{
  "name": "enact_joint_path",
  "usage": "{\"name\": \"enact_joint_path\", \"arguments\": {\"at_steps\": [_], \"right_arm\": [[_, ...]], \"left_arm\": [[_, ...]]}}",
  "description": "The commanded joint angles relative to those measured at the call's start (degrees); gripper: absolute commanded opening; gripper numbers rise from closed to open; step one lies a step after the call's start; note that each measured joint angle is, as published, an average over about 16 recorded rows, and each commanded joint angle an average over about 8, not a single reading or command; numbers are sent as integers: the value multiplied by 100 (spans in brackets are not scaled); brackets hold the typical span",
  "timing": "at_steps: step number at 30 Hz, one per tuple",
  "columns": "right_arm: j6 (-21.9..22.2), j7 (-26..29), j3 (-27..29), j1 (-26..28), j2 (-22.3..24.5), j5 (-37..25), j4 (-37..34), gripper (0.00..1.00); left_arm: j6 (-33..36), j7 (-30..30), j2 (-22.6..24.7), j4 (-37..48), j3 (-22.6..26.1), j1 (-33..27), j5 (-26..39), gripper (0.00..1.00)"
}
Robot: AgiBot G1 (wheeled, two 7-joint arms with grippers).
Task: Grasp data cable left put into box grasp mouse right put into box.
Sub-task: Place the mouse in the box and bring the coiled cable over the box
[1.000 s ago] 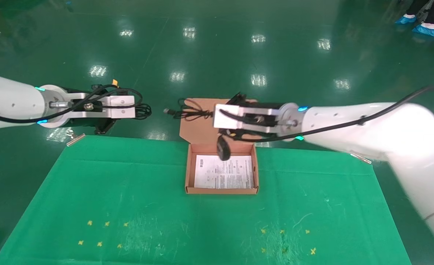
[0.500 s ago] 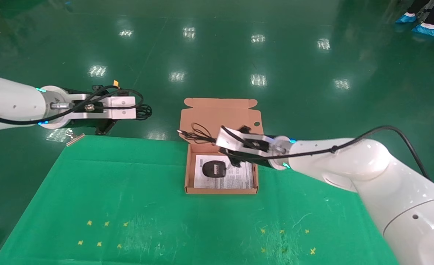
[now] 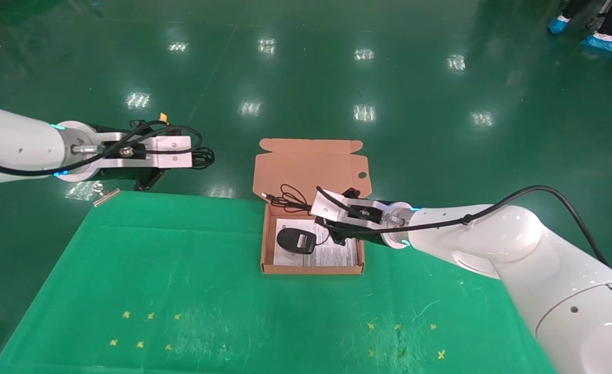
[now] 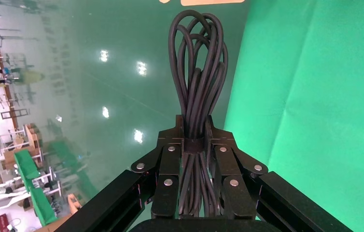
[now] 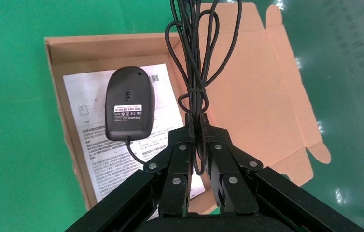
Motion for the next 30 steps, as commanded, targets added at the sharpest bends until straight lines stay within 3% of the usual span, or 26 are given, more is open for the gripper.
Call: {"name": "enact_joint_path", "arguments": {"at_steps": [1, 14, 21, 30], "right_arm": [[-7, 2, -11, -10, 19, 15, 27, 100], [-87, 228, -112, -36, 525, -61, 466, 100], [-101, 498, -78, 91, 1279, -194, 1080, 100], [-256, 1231, -142, 139, 2304, -562, 2333, 100]], "left_arm": [[4, -1, -4, -4, -1, -1, -3, 0], [-519, 194, 532, 163, 134, 392, -154, 0], [-1530, 765, 1058, 577, 216, 898, -491, 0], [-2506, 1665, 1942, 1825, 510, 1089, -944, 0]]}}
